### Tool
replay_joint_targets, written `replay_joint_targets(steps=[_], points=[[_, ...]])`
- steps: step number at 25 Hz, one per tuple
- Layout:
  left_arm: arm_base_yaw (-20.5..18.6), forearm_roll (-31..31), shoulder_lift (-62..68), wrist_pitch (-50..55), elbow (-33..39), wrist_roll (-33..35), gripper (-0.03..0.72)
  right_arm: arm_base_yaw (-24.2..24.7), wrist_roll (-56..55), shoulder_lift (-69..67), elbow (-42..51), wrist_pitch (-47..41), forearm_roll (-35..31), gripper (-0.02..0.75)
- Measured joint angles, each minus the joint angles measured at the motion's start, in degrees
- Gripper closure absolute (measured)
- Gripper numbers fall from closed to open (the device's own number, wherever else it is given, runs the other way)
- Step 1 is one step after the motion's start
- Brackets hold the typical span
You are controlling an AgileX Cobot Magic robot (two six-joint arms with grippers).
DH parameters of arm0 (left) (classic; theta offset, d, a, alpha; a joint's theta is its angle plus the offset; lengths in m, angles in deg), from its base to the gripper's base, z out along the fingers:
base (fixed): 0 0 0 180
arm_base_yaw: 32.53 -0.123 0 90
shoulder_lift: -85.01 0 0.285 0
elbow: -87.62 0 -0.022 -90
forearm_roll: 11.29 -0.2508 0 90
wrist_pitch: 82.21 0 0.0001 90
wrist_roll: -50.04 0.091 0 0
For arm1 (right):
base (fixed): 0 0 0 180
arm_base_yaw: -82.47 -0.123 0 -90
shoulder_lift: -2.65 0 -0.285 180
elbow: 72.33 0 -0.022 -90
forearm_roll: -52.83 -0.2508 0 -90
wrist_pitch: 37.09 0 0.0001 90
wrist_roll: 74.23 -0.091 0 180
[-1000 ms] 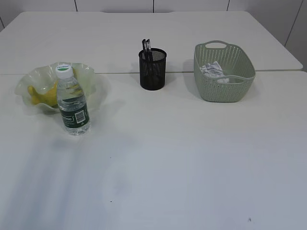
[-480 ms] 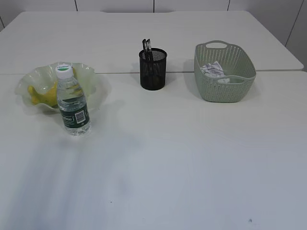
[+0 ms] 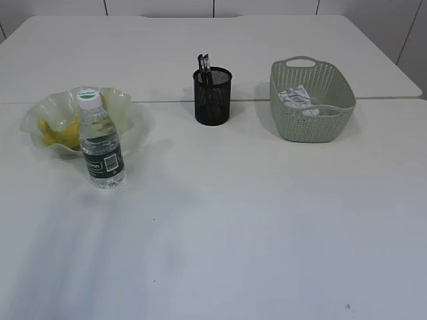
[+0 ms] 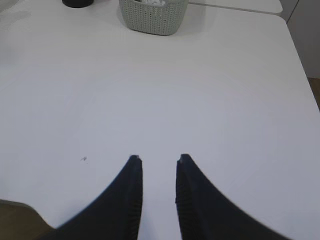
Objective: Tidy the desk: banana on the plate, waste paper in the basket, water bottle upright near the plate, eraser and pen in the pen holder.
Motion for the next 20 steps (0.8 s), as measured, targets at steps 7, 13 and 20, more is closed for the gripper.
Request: replay_joint_targets(steps=[7, 13, 20], points=[[0.0, 0.0, -0.08, 0.0, 0.0, 0.0, 0.473, 0.0, 0.0, 0.0, 0.0, 0.0, -0.04, 0.563], [0.0, 0.0, -0.08, 0.42, 0.0, 0.0, 0.473, 0.0, 0.0, 0.0, 0.0, 0.0, -0.04, 0.563], [0.0, -0.04, -0.08, 1.7, 0.0, 0.0, 0.473, 0.0, 0.0, 0.0, 0.0, 0.0, -0.13, 0.563]])
